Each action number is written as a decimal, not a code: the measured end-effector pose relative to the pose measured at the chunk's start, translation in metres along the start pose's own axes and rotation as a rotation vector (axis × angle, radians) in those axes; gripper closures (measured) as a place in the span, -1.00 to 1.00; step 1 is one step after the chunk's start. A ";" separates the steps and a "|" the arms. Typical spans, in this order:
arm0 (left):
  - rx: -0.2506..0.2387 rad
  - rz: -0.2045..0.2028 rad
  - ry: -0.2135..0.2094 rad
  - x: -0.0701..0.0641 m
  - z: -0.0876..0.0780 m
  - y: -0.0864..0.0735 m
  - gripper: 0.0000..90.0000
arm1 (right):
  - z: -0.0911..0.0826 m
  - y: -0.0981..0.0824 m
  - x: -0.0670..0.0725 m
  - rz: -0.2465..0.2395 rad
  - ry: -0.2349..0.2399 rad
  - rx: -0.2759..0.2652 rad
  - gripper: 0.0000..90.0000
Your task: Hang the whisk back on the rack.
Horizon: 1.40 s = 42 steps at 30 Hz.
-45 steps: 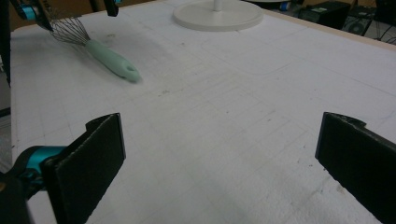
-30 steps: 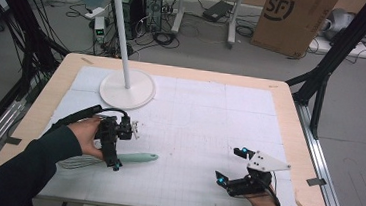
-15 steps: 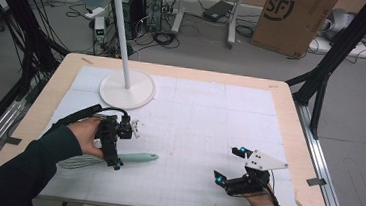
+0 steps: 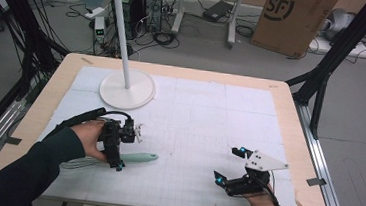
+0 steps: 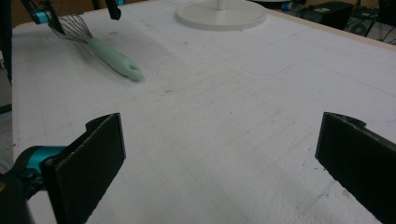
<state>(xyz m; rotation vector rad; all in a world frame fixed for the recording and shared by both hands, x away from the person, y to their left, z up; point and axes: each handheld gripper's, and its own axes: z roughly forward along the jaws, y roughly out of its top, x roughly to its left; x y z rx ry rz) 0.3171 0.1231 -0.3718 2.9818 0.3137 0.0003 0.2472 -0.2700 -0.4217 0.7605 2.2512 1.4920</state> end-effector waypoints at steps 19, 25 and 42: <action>0.073 0.015 -0.017 0.002 0.019 0.009 -0.27 | -0.004 -0.001 -0.001 -0.003 -0.002 -0.008 -0.99; 0.089 0.012 -0.018 0.002 0.022 0.010 -0.15 | -0.006 -0.001 -0.001 0.001 -0.003 -0.007 -0.99; 0.140 -0.004 -0.063 0.007 0.032 0.012 0.15 | -0.005 -0.001 -0.001 -0.001 -0.003 -0.006 -0.99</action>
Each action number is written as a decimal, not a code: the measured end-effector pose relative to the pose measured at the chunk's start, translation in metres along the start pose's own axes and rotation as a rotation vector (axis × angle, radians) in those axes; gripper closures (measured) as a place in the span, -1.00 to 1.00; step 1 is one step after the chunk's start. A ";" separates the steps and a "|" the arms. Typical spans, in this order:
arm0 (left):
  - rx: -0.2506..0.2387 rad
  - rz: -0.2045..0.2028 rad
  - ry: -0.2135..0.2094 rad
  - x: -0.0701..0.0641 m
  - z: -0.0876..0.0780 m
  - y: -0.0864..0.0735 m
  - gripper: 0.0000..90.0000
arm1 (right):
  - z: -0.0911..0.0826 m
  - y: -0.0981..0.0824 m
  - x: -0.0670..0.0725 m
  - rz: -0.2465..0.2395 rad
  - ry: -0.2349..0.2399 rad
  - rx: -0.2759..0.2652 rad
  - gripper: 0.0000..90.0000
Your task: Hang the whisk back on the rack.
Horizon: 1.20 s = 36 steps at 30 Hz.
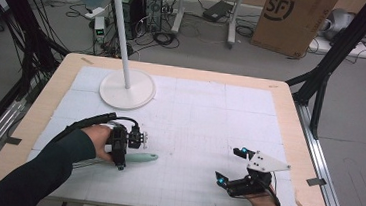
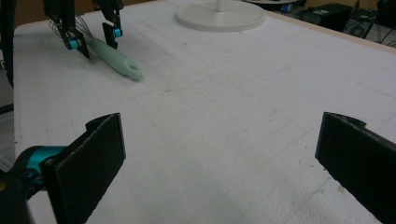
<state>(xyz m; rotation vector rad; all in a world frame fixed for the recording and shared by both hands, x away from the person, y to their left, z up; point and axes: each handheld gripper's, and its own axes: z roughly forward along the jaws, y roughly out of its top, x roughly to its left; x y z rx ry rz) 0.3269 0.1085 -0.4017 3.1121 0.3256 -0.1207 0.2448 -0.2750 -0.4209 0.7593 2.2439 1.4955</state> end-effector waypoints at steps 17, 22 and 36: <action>0.045 0.007 0.016 -0.003 0.007 0.004 0.39 | -0.001 -0.001 0.000 0.000 -0.002 0.000 -0.99; 0.050 0.008 0.029 -0.003 0.008 0.004 0.50 | -0.002 -0.001 -0.001 0.001 -0.005 -0.003 -0.99; 0.050 0.008 0.068 -0.009 0.009 0.004 0.52 | -0.002 -0.001 0.001 -0.002 -0.008 -0.001 -0.99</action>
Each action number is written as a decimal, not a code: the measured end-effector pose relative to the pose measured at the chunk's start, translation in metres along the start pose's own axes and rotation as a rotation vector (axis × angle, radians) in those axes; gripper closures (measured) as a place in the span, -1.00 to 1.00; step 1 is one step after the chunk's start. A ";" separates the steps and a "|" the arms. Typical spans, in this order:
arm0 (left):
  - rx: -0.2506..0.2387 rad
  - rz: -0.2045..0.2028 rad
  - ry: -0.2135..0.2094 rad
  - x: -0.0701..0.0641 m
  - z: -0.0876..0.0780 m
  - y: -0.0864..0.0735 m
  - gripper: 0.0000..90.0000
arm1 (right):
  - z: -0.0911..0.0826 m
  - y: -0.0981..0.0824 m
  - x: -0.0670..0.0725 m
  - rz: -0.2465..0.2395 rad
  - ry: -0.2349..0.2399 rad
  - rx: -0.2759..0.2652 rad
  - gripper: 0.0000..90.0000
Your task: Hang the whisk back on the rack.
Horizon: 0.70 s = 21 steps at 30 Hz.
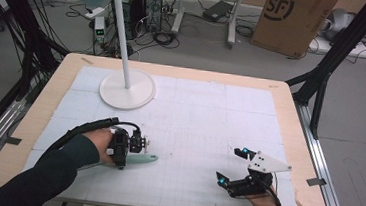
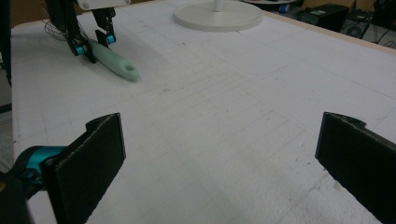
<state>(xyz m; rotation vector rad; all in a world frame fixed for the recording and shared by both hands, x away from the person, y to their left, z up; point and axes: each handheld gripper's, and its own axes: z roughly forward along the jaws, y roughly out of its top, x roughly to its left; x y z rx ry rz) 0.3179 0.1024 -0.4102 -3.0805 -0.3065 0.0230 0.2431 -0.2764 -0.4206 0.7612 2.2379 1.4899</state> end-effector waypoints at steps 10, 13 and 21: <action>-0.004 0.004 0.020 -0.003 0.000 0.000 0.53 | -0.001 0.000 0.001 -0.001 0.000 0.004 -0.99; -0.011 -0.010 0.025 -0.003 0.000 -0.001 0.54 | -0.001 0.000 0.000 0.004 -0.005 0.004 -0.99; -0.064 -0.041 -0.003 0.001 -0.005 -0.008 0.54 | -0.002 -0.001 -0.001 0.009 -0.009 0.001 -0.99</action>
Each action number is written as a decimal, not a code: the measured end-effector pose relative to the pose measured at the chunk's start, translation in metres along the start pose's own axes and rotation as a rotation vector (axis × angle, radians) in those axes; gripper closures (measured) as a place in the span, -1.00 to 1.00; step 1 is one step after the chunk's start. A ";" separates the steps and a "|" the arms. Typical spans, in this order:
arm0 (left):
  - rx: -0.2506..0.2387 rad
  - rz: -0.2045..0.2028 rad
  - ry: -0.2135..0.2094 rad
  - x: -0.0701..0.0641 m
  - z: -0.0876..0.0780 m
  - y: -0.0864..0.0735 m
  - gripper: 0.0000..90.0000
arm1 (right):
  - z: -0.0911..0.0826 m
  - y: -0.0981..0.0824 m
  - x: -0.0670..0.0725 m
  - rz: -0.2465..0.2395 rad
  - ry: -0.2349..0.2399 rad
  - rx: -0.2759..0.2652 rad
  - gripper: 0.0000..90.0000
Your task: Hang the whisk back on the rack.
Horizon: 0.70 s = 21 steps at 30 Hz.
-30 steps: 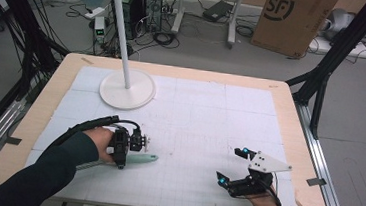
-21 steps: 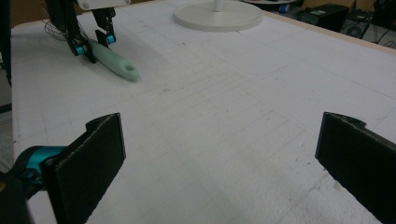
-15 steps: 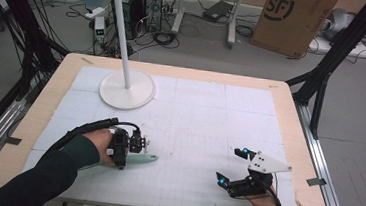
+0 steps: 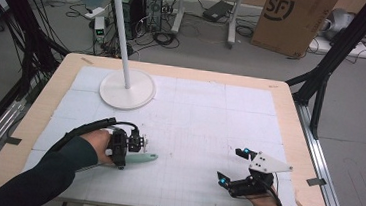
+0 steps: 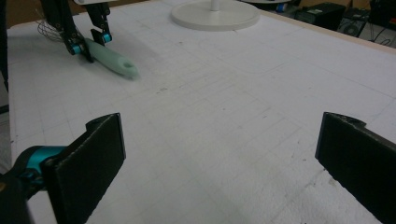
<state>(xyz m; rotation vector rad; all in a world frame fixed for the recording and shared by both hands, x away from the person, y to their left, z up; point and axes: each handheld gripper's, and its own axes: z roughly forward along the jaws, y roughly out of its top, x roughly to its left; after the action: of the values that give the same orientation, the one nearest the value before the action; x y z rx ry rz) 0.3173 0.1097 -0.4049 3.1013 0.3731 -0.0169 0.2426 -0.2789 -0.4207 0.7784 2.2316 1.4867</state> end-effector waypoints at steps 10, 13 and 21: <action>-0.093 -0.061 -0.004 0.009 -0.019 -0.014 0.54 | 0.000 -0.001 -0.001 0.001 -0.003 0.001 -0.99; -0.118 -0.074 -0.003 0.010 -0.024 -0.018 0.54 | 0.000 -0.001 -0.001 0.001 -0.002 0.000 -0.99; -0.160 -0.110 -0.018 0.013 -0.037 -0.026 0.54 | -0.001 -0.001 -0.002 0.005 -0.005 -0.001 -0.99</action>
<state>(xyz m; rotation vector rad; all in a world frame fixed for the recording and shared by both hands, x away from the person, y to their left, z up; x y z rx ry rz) 0.3247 0.1384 -0.3686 2.9179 0.5167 -0.0158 0.2435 -0.2810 -0.4213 0.7877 2.2264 1.4868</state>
